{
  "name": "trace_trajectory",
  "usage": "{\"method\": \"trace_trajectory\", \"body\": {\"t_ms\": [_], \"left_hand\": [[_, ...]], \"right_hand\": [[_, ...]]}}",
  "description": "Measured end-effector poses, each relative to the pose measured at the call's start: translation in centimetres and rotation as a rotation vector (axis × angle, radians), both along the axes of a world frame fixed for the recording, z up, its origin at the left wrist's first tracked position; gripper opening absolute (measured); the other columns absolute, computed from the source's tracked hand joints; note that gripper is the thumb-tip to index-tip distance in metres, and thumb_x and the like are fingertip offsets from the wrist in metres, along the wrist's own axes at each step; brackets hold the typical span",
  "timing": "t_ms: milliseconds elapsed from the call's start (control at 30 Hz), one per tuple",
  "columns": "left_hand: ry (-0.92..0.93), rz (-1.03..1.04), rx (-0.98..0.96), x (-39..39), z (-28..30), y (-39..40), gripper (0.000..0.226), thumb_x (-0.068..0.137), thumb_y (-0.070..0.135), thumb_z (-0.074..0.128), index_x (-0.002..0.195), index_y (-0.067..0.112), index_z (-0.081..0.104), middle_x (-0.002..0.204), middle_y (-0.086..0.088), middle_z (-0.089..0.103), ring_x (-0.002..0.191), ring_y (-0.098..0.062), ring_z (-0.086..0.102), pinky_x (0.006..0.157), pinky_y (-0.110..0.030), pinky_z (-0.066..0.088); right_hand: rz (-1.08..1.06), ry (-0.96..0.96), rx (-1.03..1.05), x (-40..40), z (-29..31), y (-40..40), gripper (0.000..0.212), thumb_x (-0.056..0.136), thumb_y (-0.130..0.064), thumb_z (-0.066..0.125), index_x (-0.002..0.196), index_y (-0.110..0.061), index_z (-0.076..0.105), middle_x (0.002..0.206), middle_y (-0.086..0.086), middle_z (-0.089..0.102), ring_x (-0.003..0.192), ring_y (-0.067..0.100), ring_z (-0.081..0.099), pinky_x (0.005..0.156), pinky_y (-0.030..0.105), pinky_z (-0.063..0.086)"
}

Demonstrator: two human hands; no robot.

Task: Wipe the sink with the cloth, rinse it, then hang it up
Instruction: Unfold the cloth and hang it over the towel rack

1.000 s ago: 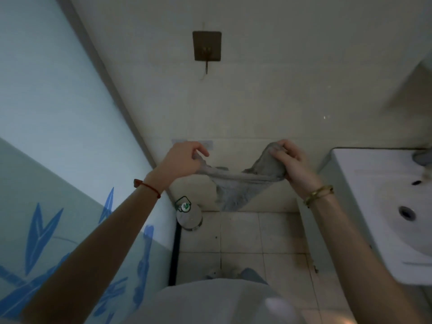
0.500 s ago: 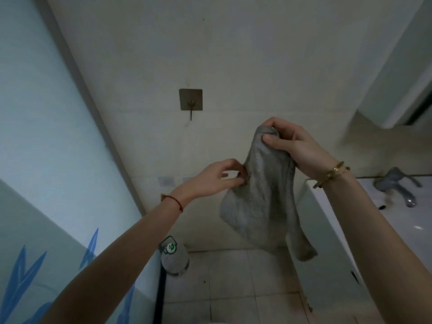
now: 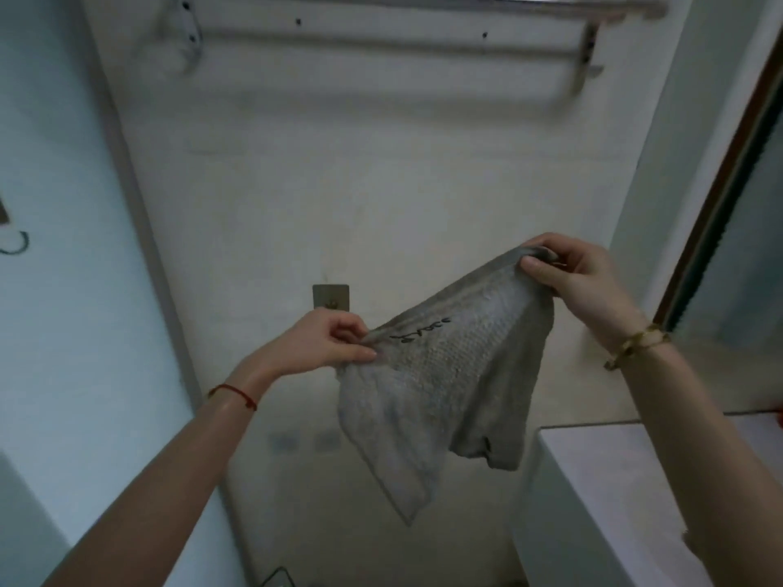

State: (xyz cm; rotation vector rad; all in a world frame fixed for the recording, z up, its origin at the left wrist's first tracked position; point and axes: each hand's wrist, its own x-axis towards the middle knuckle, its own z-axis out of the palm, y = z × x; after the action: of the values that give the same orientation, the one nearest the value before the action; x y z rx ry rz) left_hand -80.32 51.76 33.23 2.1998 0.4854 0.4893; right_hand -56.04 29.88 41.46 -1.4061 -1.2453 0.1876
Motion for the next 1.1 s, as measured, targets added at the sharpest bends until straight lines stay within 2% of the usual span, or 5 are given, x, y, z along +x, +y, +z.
{"method": "trace_trajectory", "body": {"t_ms": [200,467,633,867,1100], "left_hand": [[-0.055,0.008,0.256,-2.5,11.0,2.3,0.015,0.076,0.020,0.083,0.081,0.028,0.072,0.078,0.014,0.072,0.075,0.002,0.065,0.075,-0.016,0.049],[-0.178,0.160,0.719,-4.5,26.5,2.9,0.023,0.070,0.056,0.078,0.084,0.039,0.070,0.085,0.026,0.071,0.082,0.009,0.064,0.072,-0.009,0.047],[-0.180,0.375,1.036,-4.5,34.0,4.9,0.031,0.084,0.051,0.070,0.077,0.020,0.069,0.067,0.003,0.064,0.065,-0.011,0.058,0.061,-0.029,0.041],[-0.286,0.333,1.003,-4.2,42.8,8.0,0.020,0.092,0.016,0.067,0.087,0.034,0.063,0.082,0.003,0.066,0.073,-0.010,0.057,0.070,-0.030,0.043],[-0.708,0.671,0.943,-0.5,49.9,8.7,0.010,0.080,0.022,0.079,0.088,0.019,0.075,0.079,0.001,0.066,0.074,-0.012,0.057,0.063,-0.016,0.038]], "right_hand": [[-0.142,0.031,0.199,1.7,6.3,1.3,0.018,0.090,-0.005,0.063,0.081,-0.019,0.069,0.067,-0.012,0.064,0.064,0.000,0.057,0.066,0.021,0.046],[-0.236,-0.137,0.386,2.7,18.2,3.5,0.012,0.088,-0.008,0.066,0.083,-0.018,0.069,0.073,-0.005,0.062,0.069,0.006,0.053,0.067,0.023,0.044],[-0.341,-0.301,0.412,3.5,25.7,4.8,0.009,0.089,-0.017,0.066,0.091,-0.012,0.073,0.084,0.008,0.069,0.078,0.013,0.058,0.074,0.034,0.051],[-0.516,-0.313,0.430,5.9,34.2,7.9,0.024,0.085,-0.026,0.070,0.104,-0.012,0.074,0.094,0.005,0.069,0.098,0.021,0.061,0.087,0.029,0.045],[-0.356,0.044,0.514,7.1,40.8,9.4,0.025,0.082,-0.019,0.074,0.104,-0.010,0.065,0.084,0.006,0.067,0.069,0.034,0.072,0.076,0.045,0.060]]}}
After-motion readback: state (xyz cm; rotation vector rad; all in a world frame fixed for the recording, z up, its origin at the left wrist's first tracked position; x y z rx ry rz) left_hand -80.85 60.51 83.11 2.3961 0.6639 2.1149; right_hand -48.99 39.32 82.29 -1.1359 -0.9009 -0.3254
